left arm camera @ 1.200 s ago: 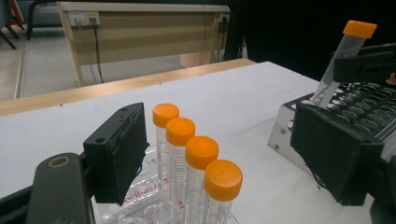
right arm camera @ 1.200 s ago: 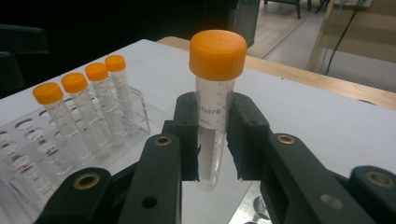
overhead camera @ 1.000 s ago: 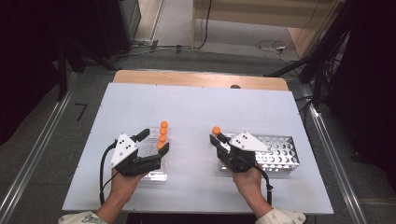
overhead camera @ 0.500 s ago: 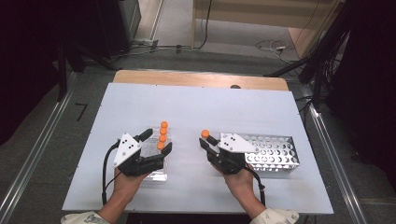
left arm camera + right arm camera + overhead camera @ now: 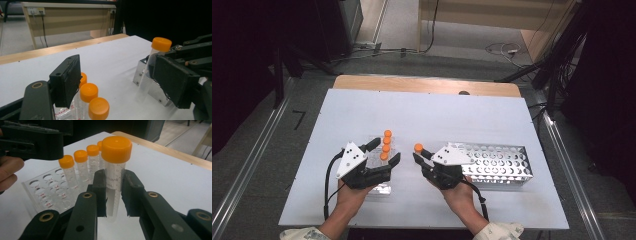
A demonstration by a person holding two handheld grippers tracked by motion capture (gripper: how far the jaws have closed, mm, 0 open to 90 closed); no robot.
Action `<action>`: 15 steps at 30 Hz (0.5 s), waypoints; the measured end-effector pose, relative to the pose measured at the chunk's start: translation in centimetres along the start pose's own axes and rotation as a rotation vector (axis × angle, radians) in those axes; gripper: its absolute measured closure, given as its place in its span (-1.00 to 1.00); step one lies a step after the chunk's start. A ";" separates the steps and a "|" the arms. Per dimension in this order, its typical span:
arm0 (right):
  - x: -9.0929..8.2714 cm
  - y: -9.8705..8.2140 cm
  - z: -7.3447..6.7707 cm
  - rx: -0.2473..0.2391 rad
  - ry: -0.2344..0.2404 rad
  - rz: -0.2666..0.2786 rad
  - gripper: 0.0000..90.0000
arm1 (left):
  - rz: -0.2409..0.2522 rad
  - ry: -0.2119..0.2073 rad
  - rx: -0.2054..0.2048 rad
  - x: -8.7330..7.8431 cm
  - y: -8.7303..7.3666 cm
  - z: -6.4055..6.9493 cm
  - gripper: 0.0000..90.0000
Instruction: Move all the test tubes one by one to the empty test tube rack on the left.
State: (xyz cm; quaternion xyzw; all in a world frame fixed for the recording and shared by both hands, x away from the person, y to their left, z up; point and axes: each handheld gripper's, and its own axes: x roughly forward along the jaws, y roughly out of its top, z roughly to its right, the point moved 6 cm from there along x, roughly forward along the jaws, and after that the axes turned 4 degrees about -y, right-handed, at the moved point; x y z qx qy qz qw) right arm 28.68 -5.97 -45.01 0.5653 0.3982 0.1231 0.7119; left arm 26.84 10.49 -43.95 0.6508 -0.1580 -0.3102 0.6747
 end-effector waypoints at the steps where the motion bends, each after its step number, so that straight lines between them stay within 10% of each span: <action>1: 0.1 0.0 -0.2 -0.002 0.005 -0.001 0.60 | 0.000 -0.003 0.000 0.0 0.0 0.1 -0.49; 15: 1.1 -0.5 -2.4 -0.050 0.066 -0.041 0.60 | -0.032 -0.174 0.018 1.0 -0.2 2.1 0.08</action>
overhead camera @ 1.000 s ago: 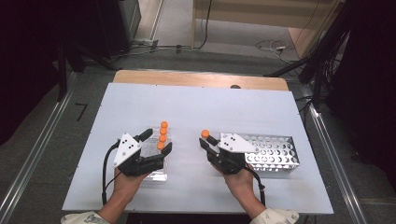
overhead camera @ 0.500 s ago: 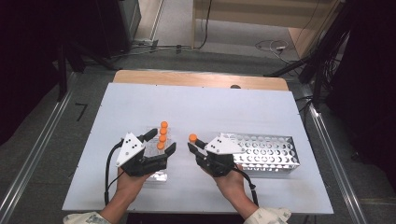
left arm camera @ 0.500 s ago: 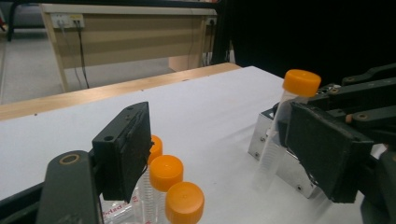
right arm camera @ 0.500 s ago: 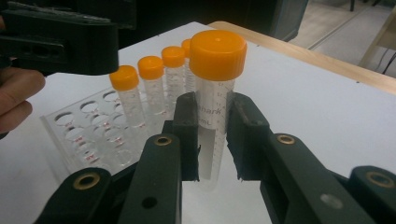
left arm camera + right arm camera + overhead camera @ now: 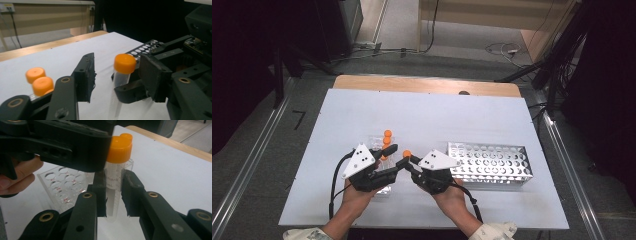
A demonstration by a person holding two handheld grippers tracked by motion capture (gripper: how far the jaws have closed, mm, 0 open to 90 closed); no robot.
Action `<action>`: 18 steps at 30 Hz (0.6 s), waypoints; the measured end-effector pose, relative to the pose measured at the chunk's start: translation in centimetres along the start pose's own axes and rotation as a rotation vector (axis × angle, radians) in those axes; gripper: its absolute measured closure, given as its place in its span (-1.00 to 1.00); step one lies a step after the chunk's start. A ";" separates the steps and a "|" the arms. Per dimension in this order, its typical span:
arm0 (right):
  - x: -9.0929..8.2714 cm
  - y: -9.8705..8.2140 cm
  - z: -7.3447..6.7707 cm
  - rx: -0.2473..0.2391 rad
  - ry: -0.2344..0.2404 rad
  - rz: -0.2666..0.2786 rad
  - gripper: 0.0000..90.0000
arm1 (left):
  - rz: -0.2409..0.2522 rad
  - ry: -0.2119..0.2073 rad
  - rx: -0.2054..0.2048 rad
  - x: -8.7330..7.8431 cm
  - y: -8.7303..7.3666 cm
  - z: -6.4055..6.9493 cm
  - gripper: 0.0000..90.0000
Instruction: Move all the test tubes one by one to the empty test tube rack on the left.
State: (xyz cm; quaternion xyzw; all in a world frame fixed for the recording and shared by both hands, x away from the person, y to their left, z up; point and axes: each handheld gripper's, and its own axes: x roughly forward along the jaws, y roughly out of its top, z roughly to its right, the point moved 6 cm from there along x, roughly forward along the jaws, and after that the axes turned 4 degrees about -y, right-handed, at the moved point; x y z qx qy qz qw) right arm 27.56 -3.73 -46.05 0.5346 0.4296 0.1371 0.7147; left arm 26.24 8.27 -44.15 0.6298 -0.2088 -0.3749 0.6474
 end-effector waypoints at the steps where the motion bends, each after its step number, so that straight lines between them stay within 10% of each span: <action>1: 0.0 0.0 -0.1 -0.003 0.003 -0.003 0.60 | -0.003 -0.006 0.004 0.0 0.0 0.1 0.12; 15: 0.0 0.0 -0.7 -0.011 0.029 0.005 0.57 | -0.007 -0.025 0.018 0.1 0.1 0.4 0.54; 18: 0.0 0.0 -0.6 0.008 0.031 -0.003 0.12 | 0.006 -0.013 0.016 -0.3 0.4 0.1 0.55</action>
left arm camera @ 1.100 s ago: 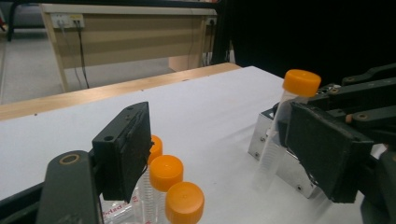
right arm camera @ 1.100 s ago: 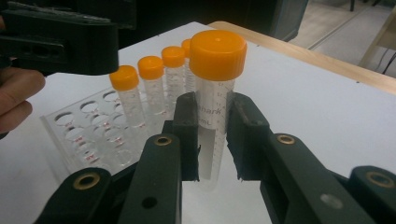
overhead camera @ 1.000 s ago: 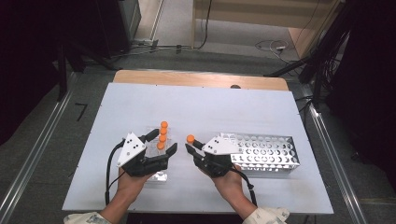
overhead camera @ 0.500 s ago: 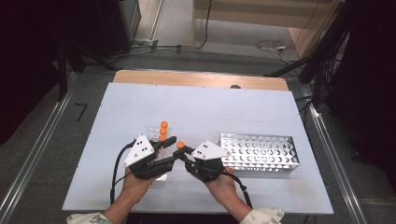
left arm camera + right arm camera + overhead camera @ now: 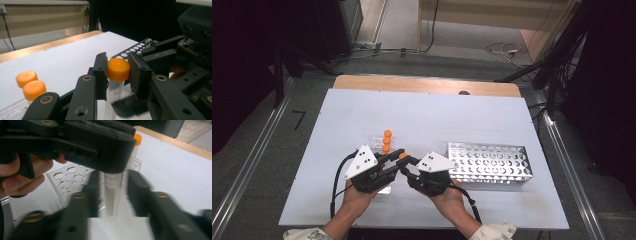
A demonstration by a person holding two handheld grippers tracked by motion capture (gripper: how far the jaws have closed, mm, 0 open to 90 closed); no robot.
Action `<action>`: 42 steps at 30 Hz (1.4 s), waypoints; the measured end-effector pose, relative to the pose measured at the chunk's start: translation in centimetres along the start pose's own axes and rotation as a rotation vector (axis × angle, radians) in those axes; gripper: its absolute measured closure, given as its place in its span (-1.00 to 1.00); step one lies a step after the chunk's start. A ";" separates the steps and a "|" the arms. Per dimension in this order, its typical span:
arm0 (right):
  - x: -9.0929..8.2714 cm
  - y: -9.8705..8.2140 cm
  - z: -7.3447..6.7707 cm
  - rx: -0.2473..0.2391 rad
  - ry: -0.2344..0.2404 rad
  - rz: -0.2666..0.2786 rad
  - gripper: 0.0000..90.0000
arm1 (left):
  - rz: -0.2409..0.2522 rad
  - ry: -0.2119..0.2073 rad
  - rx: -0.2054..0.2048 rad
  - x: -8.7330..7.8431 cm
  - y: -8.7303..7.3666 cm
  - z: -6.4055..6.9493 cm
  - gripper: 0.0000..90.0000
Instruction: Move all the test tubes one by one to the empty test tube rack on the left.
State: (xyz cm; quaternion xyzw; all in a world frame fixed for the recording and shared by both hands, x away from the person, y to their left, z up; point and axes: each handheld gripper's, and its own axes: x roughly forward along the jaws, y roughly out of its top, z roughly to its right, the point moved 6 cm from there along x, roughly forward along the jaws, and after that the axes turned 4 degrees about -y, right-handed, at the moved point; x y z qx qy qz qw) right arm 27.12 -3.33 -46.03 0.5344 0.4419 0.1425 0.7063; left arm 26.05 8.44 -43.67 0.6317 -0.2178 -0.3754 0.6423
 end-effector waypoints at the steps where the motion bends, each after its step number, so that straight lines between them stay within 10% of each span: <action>1: -0.1 0.0 0.1 0.007 0.000 0.004 0.05 | 0.007 0.002 -0.002 -0.2 0.1 -0.1 0.55; 18: -1.4 -0.7 2.6 0.052 -0.052 0.016 -0.11 | 0.053 0.096 -0.033 -4.7 1.3 -2.0 0.55; 42: -1.6 -1.0 2.8 0.057 -0.055 0.012 -0.05 | -0.053 0.158 -0.007 -3.4 -3.8 -1.6 0.54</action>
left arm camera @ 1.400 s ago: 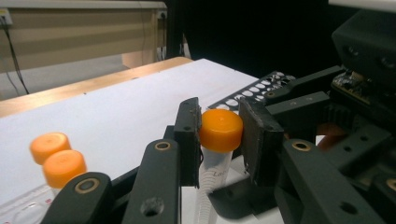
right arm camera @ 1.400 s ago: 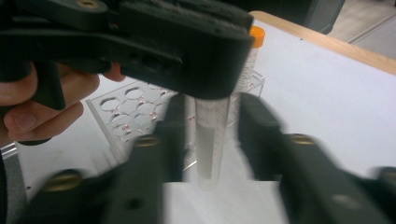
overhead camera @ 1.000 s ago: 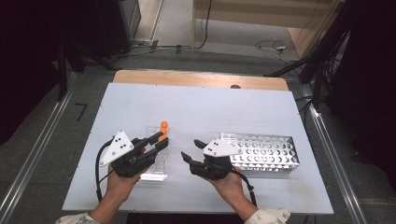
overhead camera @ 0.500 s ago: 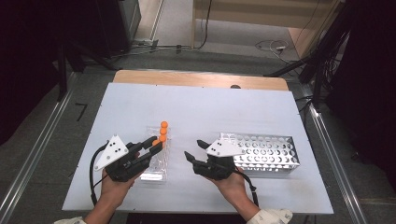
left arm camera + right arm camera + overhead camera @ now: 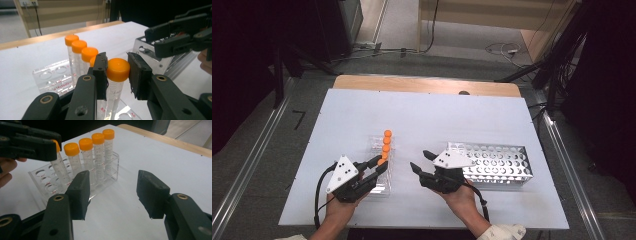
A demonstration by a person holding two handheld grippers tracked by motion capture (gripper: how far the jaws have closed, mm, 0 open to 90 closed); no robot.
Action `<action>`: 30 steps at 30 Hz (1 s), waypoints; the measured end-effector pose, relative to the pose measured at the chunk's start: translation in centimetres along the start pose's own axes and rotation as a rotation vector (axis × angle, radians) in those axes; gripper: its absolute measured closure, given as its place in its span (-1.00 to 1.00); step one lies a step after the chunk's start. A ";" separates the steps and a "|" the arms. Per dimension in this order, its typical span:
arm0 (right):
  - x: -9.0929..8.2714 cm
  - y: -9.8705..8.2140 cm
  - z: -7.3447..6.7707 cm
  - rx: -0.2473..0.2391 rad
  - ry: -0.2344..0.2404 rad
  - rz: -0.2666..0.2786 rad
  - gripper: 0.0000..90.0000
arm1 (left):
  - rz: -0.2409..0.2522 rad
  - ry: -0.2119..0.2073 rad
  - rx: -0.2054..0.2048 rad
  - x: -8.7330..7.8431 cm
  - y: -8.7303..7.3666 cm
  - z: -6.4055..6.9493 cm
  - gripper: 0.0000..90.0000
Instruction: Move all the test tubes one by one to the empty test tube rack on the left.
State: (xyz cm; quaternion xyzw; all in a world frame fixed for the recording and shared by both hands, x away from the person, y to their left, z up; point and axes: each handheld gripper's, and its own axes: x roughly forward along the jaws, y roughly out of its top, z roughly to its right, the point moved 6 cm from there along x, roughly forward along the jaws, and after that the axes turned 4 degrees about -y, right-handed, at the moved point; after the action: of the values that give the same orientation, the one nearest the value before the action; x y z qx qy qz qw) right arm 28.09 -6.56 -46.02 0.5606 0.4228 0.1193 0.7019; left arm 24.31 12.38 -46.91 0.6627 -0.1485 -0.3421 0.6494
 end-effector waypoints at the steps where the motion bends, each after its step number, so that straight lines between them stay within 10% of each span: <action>1: 0.0 0.0 0.0 0.000 0.000 0.000 -0.05 | -0.004 0.004 0.002 0.1 -0.1 0.1 0.54; 16: 0.0 0.0 0.1 0.003 0.000 0.004 -0.06 | 0.017 0.000 -0.006 0.0 0.2 0.1 0.16; 30: -0.9 -0.4 2.3 0.029 -0.053 0.017 -0.18 | 0.074 0.131 -0.052 -1.0 1.1 -1.3 -0.41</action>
State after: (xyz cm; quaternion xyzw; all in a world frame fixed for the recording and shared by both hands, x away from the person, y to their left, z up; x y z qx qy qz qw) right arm 29.08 -8.87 -45.88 0.5772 0.4009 0.1042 0.7037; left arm 24.75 13.92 -45.68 0.6606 -0.1213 -0.2775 0.6870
